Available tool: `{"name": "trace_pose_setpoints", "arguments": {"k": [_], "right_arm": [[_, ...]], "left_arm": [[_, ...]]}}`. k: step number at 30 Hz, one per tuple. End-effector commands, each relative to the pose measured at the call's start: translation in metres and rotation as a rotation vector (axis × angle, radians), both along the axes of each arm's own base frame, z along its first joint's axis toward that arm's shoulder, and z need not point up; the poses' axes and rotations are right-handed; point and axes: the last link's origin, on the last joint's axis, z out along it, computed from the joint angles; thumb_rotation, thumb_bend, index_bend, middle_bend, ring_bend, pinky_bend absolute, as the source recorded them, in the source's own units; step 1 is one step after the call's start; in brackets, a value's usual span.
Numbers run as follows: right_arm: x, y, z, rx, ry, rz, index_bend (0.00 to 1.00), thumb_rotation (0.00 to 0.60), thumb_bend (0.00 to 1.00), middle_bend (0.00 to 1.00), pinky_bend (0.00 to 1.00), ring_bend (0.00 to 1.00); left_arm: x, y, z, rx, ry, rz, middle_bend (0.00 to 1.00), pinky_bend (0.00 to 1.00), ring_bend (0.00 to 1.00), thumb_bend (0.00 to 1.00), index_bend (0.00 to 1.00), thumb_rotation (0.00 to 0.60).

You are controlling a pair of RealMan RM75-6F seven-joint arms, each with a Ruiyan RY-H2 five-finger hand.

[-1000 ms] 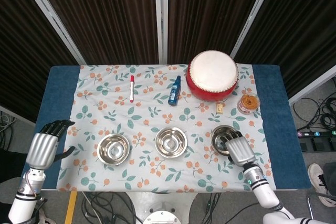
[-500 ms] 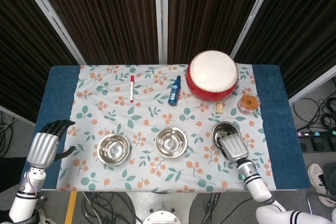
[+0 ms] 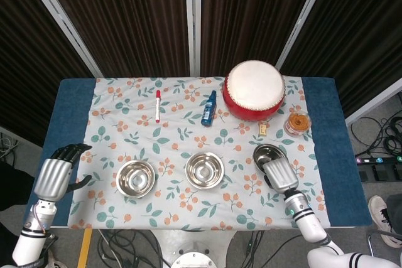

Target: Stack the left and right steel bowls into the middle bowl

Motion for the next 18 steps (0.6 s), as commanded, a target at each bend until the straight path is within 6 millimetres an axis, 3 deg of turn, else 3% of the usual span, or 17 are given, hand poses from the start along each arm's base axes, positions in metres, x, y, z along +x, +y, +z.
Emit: {"name": "trace_pose_setpoints", "arguments": {"k": [1,5,10,18], "right_arm": [[0.009,-0.002,0.004,-0.021,-0.016,0.029,0.75,0.6,0.47,0.65,0.65,0.54],[0.018,-0.005,0.008,-0.042,-0.028,0.062,0.76,0.6,0.47,0.66,0.67,0.55],[0.049,-0.012,0.009,-0.041,-0.048,0.152,0.76,0.6,0.47,0.66,0.67,0.55],[0.103,-0.012,-0.015,0.037,-0.074,0.28,0.76,0.6,0.47,0.66,0.67,0.55]], "left_arm": [[0.0,0.0,0.001,0.001,-0.006,0.001,0.35,0.32,0.27,0.19,0.3,0.6],[-0.001,0.0,0.001,0.001,-0.011,0.005,0.35,0.32,0.27,0.19,0.3,0.6],[-0.001,0.002,0.004,0.017,-0.016,0.005,0.35,0.32,0.27,0.19,0.3,0.6],[-0.002,0.0,0.017,0.061,-0.04,0.002,0.35,0.32,0.27,0.18,0.3,0.6]]}}
